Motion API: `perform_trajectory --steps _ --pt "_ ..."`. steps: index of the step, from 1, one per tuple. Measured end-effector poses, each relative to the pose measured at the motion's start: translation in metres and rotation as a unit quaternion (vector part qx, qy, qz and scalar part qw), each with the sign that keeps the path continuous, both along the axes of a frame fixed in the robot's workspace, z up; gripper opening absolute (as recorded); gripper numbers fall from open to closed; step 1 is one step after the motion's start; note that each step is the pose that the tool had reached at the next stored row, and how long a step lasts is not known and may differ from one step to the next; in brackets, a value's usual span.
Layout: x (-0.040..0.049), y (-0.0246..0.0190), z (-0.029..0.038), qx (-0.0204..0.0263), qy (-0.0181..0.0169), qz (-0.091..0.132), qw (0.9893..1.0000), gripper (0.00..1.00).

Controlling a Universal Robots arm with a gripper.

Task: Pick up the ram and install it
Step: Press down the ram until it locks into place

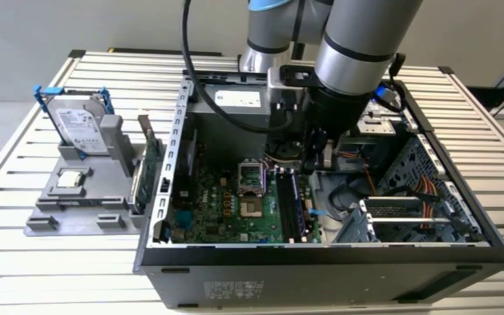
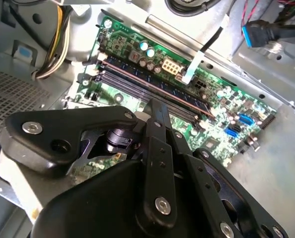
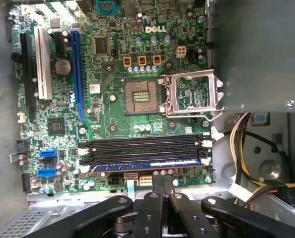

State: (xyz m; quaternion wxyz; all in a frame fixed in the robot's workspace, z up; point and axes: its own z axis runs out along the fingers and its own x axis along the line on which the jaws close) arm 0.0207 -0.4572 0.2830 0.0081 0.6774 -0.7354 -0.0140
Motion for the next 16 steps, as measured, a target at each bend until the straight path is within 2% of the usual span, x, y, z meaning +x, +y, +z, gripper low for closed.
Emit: perform_trajectory --steps 8,16 --pt "0.0 0.0 0.0185 0.0 0.0 0.0 1.0 0.0" --pt "0.0 0.0 0.0209 -0.0002 0.0 0.0 1.0 0.0"
